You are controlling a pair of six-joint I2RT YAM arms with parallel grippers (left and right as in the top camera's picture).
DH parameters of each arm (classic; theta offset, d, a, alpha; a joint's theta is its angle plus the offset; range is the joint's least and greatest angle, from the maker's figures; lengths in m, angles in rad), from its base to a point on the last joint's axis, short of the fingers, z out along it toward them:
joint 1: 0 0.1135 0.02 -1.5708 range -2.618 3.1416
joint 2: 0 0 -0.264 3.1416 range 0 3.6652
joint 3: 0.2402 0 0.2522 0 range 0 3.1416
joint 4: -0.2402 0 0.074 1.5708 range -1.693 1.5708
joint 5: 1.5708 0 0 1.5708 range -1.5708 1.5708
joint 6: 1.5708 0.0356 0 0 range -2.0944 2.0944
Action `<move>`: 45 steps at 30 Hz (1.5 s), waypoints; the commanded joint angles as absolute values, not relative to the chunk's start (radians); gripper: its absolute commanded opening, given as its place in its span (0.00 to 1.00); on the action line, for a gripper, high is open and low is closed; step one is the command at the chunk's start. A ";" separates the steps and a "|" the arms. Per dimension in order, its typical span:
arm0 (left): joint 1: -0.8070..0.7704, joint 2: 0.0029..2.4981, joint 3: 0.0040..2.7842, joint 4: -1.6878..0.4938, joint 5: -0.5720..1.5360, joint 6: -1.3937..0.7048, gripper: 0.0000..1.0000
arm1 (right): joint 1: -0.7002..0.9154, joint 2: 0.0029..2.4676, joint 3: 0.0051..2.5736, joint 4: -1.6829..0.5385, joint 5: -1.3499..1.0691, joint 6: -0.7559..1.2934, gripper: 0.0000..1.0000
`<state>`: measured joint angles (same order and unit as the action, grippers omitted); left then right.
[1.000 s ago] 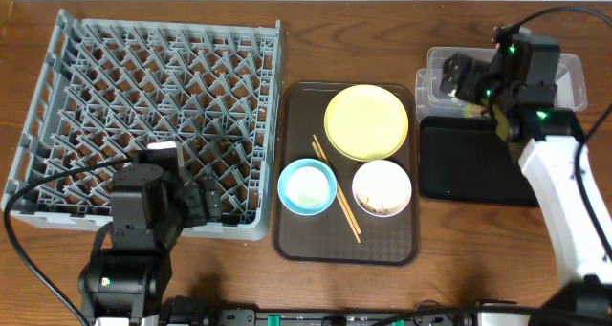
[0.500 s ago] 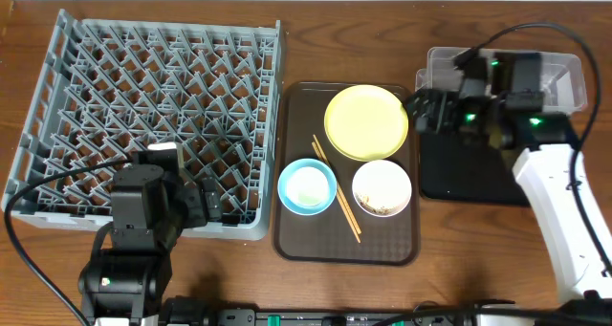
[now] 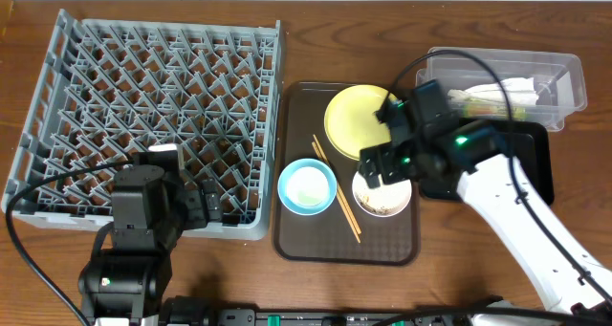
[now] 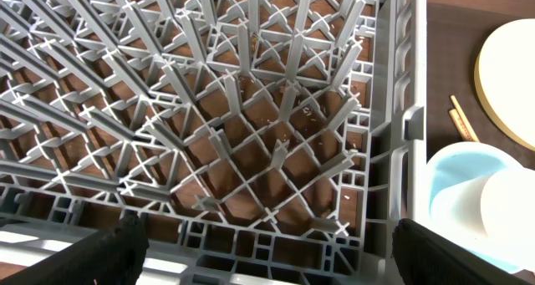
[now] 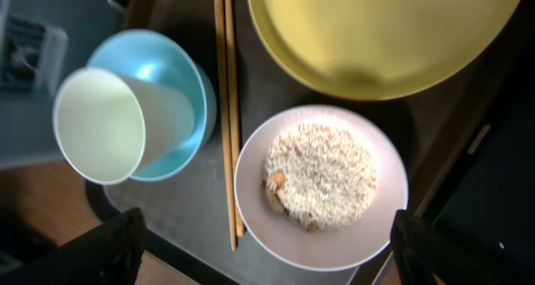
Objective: Sort waste into correct bins and load items into the dishwasher
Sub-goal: 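Move the right gripper to the white rice bowl and grasp its rim, then lift the white bowl and tip the rice onto the black tray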
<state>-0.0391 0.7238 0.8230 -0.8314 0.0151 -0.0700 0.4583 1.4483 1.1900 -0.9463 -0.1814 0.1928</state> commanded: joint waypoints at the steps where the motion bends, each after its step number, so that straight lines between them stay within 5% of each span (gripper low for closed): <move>1: -0.033 0.723 0.844 -0.834 -0.001 -0.057 0.96 | 0.524 1.457 1.179 -0.950 -0.049 0.255 0.87; 17: -0.033 0.723 0.844 -0.834 -0.001 -0.057 0.96 | 0.709 1.658 1.135 -0.912 -0.022 0.308 0.64; 38: -0.033 0.724 0.842 -0.834 -0.001 -0.057 0.96 | 0.722 1.786 1.135 -0.849 0.014 0.419 0.22; 45: -0.033 0.724 0.842 -0.834 -0.001 -0.057 0.96 | 0.725 1.786 1.103 -0.821 0.055 0.470 0.17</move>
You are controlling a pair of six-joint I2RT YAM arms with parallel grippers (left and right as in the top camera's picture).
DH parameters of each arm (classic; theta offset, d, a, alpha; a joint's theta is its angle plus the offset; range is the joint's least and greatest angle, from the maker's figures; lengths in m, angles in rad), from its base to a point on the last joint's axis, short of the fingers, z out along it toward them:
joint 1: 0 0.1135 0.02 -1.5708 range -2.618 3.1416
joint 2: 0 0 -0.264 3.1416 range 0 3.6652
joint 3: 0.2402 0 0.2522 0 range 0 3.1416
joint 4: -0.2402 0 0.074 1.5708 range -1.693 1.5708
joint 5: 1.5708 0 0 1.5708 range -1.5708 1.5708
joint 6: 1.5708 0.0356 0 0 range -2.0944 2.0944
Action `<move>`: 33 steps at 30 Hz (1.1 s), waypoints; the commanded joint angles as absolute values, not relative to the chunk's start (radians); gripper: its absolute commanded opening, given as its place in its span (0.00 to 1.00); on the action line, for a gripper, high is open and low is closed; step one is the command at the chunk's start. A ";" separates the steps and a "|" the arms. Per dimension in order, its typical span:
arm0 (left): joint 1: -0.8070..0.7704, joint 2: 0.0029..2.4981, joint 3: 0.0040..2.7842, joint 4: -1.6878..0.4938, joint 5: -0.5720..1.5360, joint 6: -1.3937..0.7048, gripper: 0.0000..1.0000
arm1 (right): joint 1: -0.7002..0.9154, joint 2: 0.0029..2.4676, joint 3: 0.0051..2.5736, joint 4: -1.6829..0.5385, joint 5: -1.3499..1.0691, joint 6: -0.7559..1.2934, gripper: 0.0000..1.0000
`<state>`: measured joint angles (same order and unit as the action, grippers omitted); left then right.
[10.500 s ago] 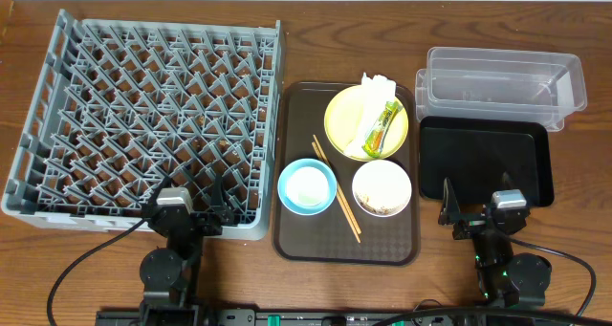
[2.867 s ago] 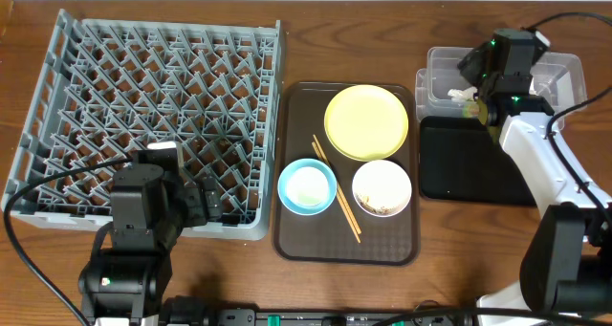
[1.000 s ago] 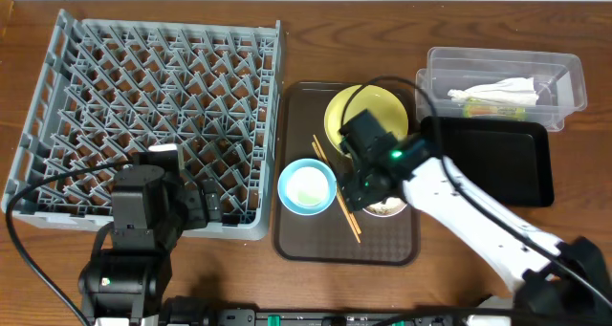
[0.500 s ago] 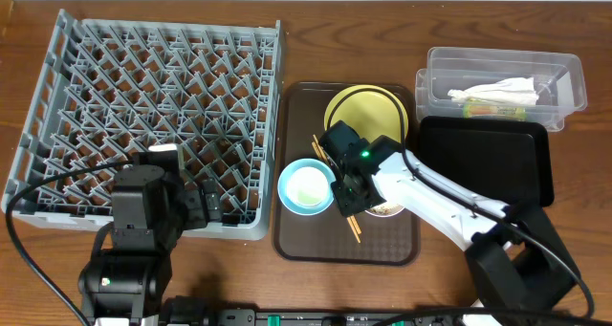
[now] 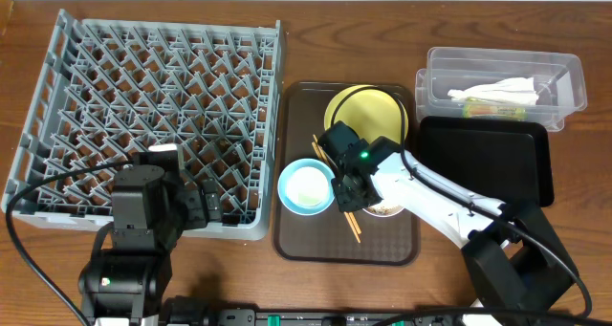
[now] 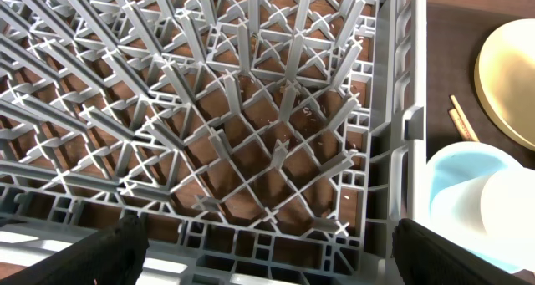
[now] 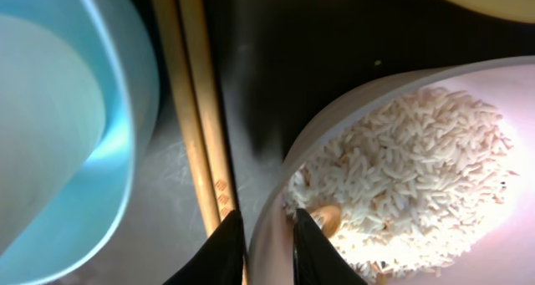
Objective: Sort waste into correct bins and load items into the dishwasher
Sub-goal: 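Lift the white bowl and tip the rice onto the black tray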
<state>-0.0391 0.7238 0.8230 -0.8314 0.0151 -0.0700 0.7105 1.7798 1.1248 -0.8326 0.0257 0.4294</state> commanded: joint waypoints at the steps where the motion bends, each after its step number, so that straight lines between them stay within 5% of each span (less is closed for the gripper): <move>1: -0.033 0.724 0.842 -0.834 -0.001 -0.057 0.96 | 0.727 1.786 1.100 -0.817 0.055 0.477 0.16; 7: -0.033 0.724 0.842 -0.833 -0.001 -0.057 0.96 | 0.732 1.786 1.099 -0.804 0.055 0.479 0.01; 22: -0.033 0.724 0.842 -0.834 -0.001 -0.057 0.96 | 0.688 1.673 1.158 -0.805 0.044 0.476 0.01; 33: -0.033 0.724 0.842 -0.833 -0.001 -0.057 0.96 | 0.411 1.438 1.172 -0.788 -0.173 0.357 0.01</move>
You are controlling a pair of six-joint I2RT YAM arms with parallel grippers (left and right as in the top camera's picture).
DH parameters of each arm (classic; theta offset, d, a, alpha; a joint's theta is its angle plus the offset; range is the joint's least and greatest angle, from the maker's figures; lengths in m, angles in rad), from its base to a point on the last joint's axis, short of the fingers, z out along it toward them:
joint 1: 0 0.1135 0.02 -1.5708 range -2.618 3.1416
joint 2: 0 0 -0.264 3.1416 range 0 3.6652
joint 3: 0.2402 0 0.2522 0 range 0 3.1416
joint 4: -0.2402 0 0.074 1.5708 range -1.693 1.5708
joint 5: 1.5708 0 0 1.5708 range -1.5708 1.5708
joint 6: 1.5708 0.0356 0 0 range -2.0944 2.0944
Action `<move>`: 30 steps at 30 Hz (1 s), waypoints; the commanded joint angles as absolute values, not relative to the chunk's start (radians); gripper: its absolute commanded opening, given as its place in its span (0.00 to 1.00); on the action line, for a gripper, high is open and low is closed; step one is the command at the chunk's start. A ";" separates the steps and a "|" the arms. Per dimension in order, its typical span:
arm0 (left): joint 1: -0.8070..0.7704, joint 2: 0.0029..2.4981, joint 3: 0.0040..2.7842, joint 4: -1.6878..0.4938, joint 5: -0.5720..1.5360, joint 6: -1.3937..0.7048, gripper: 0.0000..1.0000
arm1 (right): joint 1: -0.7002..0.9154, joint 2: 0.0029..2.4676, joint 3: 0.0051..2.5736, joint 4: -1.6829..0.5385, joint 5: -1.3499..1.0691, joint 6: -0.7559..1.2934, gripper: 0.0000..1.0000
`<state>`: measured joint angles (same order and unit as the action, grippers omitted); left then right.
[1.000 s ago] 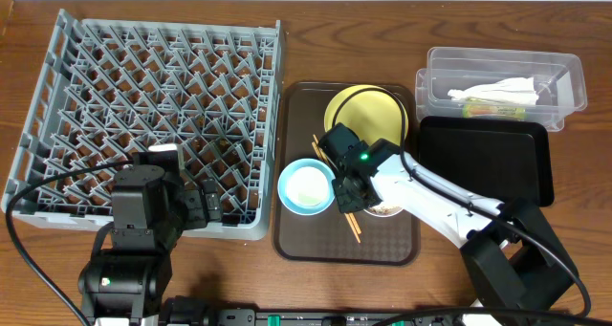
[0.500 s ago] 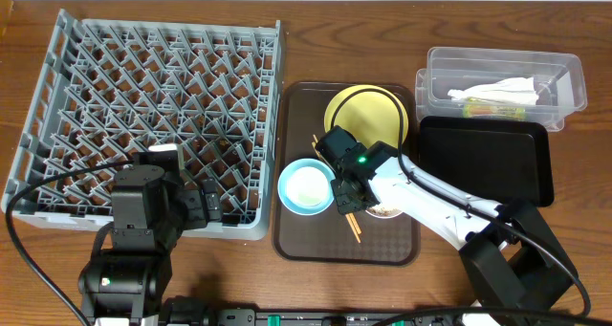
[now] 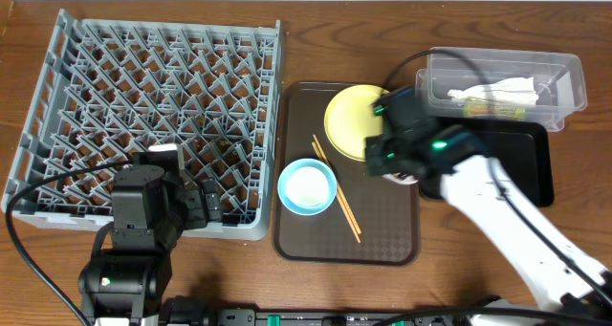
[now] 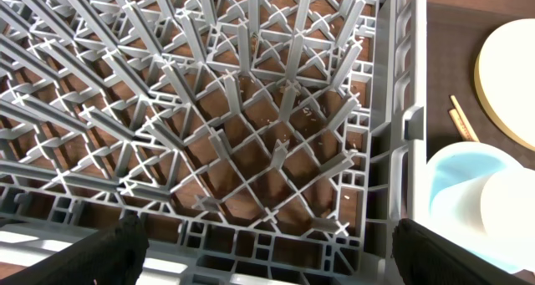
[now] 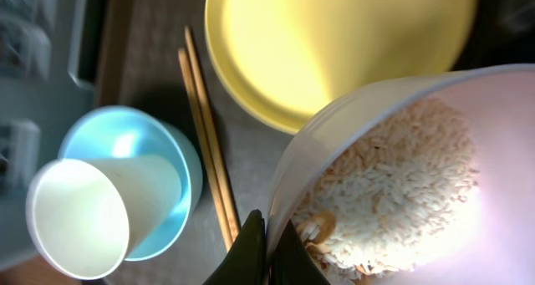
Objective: Sort waste into correct bins and load items into the dishwasher
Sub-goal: 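Lift the white bowl and tip the rice onto the black tray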
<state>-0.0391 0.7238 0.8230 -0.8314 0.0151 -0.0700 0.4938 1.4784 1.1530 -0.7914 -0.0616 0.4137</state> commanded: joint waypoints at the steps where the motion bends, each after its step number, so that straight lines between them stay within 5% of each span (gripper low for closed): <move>1: -0.033 0.724 0.842 -0.833 -0.001 -0.057 0.96 | 0.377 1.430 1.172 -0.785 -0.204 0.348 0.01; 13: -0.033 0.724 0.842 -0.833 -0.001 -0.057 0.96 | -0.038 1.493 1.169 -0.790 -0.667 0.190 0.01; 30: -0.033 0.724 0.842 -0.833 -0.001 -0.057 0.96 | -0.315 1.729 1.169 -0.769 -1.184 0.148 0.01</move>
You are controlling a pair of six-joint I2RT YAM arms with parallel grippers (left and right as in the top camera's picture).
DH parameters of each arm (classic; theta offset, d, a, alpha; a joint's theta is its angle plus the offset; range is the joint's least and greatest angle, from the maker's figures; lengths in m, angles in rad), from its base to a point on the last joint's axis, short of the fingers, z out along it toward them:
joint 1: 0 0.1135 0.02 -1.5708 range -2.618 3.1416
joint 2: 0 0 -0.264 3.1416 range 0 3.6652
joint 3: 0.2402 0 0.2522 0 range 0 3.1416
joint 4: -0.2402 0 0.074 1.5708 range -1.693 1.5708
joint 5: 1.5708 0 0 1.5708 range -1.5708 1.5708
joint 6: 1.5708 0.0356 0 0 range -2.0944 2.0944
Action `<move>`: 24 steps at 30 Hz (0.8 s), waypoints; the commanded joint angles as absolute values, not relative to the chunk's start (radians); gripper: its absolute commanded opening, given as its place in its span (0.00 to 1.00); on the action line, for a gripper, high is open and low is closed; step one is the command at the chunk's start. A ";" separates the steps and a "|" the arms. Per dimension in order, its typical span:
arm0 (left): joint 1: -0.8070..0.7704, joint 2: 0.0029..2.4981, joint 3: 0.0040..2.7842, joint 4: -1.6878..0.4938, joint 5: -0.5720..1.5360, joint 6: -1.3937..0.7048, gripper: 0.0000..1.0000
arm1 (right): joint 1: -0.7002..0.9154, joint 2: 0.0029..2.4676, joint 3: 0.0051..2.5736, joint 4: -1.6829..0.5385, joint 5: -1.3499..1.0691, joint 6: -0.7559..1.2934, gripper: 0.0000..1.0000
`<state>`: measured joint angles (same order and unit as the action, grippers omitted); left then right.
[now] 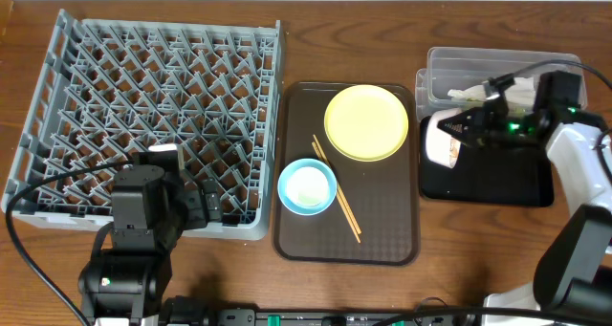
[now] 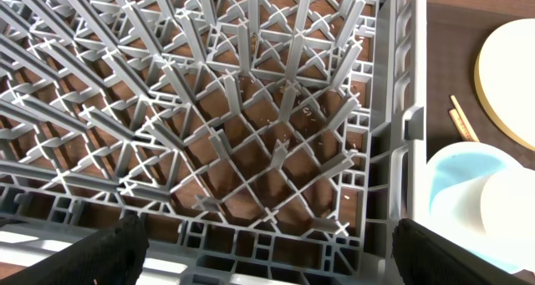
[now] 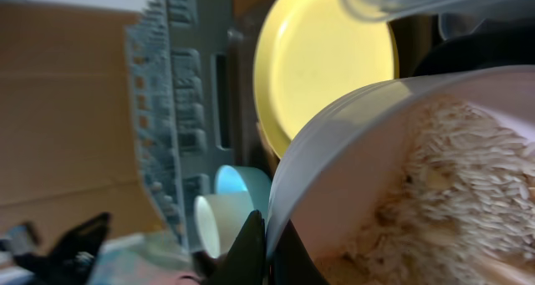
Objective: Sort waste into correct bins and load items into the dishwasher
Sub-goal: 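Lift the white bowl and tip the rice onto the black tray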
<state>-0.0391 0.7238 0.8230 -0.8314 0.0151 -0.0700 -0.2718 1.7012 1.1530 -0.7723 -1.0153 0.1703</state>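
My right gripper (image 1: 466, 132) is shut on the rim of a pale pink bowl of rice (image 1: 443, 141). It holds the bowl tipped on its side over the left end of the black tray (image 1: 497, 173). The right wrist view shows the rice (image 3: 435, 185) still inside the bowl, with the rim pinched by the right gripper (image 3: 266, 239). A yellow plate (image 1: 365, 123), a blue bowl (image 1: 307, 186) holding a white cup, and chopsticks (image 1: 337, 188) lie on the brown tray (image 1: 382, 240). My left gripper (image 2: 272, 251) is open over the grey dish rack (image 1: 153, 116).
A clear plastic bin (image 1: 502, 82) with wrappers inside stands behind the black tray at the back right. The rack fills the table's left half, and its right wall (image 2: 401, 109) runs beside the brown tray. My left arm sits at the rack's near right corner.
My right gripper has moved right with the rice bowl, from above the brown tray beside the yellow plate to over the black tray. The bowl is now tipped on its side. The left arm is unchanged.
My right gripper was open above the rice bowl on the brown tray. Then its fingers stood either side of the bowl's rim. Then it held the bowl lifted beside the yellow plate, and now holds it tilted over the black tray. The left arm stayed still throughout.
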 commanded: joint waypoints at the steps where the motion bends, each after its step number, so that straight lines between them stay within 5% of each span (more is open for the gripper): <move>1: -0.033 0.724 0.842 -0.833 -0.001 -0.057 0.96 | -0.328 1.743 1.169 -0.769 -1.216 0.148 0.01; 24: -0.033 0.724 0.842 -0.834 -0.001 -0.057 0.96 | -0.562 1.893 1.169 -0.775 -1.560 0.142 0.01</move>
<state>-0.0391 0.7238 0.8230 -0.8314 0.0151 -0.0700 -0.5182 1.8908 1.1530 -0.7727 -1.4872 0.1307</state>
